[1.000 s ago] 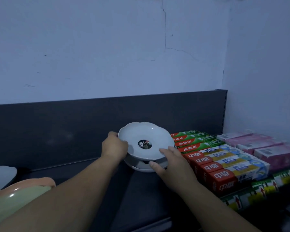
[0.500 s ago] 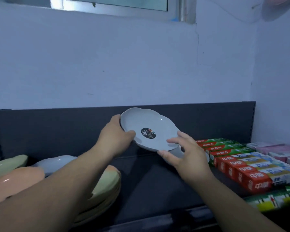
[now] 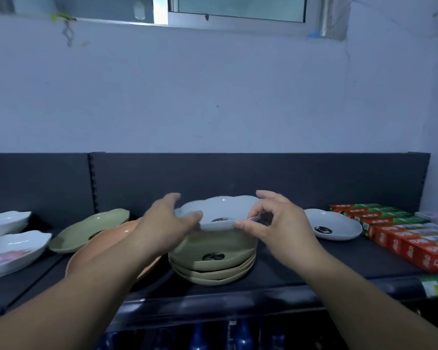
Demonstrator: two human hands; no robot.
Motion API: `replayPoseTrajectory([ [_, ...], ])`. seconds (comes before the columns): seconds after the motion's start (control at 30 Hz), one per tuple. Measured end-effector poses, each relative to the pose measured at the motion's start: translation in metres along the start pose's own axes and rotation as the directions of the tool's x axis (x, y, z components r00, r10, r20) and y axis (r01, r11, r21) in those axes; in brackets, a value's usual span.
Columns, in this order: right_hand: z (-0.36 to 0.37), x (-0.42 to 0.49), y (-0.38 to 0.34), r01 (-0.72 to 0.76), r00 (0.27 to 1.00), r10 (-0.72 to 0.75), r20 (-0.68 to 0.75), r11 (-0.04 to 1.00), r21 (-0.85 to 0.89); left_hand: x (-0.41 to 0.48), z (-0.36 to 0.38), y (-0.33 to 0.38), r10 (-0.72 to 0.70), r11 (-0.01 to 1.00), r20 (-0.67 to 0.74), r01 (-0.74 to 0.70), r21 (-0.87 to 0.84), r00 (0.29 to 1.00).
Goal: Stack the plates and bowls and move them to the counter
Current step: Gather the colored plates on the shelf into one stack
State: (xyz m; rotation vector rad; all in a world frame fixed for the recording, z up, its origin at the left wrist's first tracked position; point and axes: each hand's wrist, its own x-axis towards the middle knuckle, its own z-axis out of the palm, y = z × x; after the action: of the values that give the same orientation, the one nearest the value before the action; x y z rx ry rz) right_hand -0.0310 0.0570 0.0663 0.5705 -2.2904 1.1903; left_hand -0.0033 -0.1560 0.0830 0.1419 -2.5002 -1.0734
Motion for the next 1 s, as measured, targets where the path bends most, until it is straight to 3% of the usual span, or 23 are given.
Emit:
replayPoseTrajectory([
  [0.3, 0.021, -0.015, -0.002, -0.057, 0.997, 0.061, 0.05, 0.996, -0.071, -0.025, 0.008, -0.028, 0.106, 0.989, 0.157, -0.121, 0.088, 0.982],
  [0.53, 0.034, -0.024, 0.007, -0.125, 0.991, 0.127, 0.045, 0.991, -0.043, -0.026, 0.018, -0.038, 0.242, 0.96, 0.147, -0.259, 0.109, 0.959],
  [1.0, 0.056, -0.026, 0.01, -0.125, 0.99, 0.127, 0.066, 0.992, -0.034, -0.01, 0.029, -0.048, 0.314, 0.916, 0.205, -0.353, 0.19, 0.927],
])
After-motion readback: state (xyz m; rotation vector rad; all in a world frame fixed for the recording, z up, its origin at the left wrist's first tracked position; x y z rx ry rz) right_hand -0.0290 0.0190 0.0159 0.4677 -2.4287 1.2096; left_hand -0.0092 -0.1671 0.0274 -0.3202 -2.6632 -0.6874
